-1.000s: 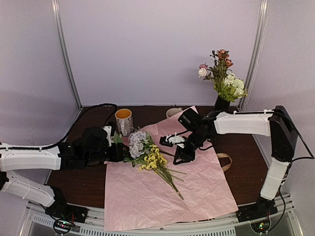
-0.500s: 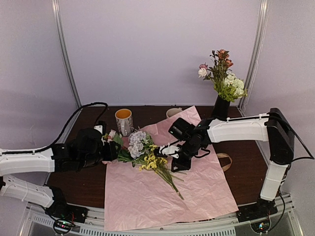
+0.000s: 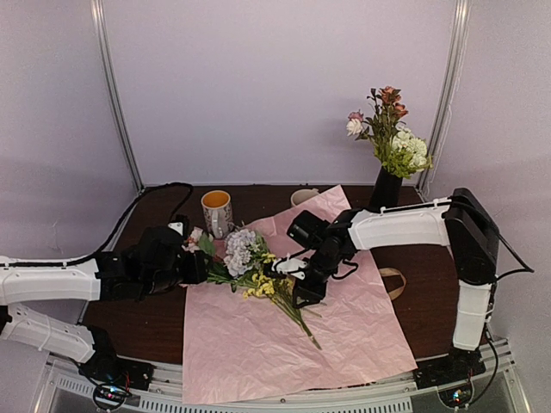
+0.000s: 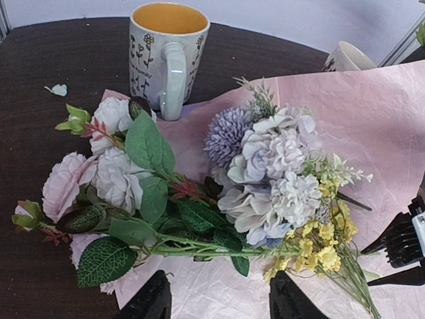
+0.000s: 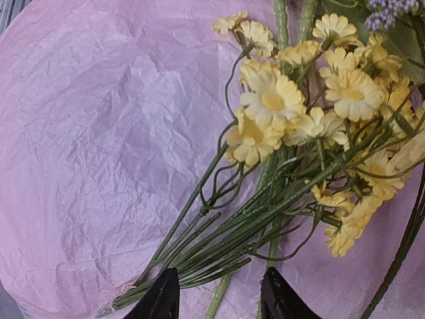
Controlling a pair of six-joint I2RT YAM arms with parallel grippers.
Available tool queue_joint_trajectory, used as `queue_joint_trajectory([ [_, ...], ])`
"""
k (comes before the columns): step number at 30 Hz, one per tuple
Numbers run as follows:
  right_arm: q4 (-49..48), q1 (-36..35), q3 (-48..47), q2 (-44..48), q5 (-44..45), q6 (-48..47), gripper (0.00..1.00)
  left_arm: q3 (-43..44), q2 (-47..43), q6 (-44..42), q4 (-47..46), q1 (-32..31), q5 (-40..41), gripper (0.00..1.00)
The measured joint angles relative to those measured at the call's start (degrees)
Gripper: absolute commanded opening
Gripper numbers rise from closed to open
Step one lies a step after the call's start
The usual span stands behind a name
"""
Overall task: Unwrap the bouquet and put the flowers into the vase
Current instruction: Move the fake flower onto the flattened wrapping paper.
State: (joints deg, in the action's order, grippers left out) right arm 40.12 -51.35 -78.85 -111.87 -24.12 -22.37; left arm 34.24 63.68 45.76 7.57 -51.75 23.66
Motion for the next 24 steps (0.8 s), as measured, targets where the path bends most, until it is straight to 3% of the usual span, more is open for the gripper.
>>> queue_joint_trajectory([
  [7, 0.4, 0.0, -5.8, -2.7, -4.2, 3.6, 0.45, 0.0, -1.9, 0.0, 0.0, 0.0, 0.4, 0.53],
  [10, 0.3, 0.0, -7.4, -5.9, -3.6, 5.1, 0.38, 0.0, -2.0, 0.0, 0.1, 0.0, 0.6, 0.53],
  [17, -0.1, -0.1, -7.4, -7.3, -0.7, 7.7, 0.09, 0.0, -2.0, 0.0, 0.2, 0.0, 0.8, 0.53],
  [24, -0.9, -1.8, -4.8, -1.5, 1.1, 8.8, 0.05, 0.0, -1.9, 0.0, 0.2, 0.0, 0.8, 0.53],
])
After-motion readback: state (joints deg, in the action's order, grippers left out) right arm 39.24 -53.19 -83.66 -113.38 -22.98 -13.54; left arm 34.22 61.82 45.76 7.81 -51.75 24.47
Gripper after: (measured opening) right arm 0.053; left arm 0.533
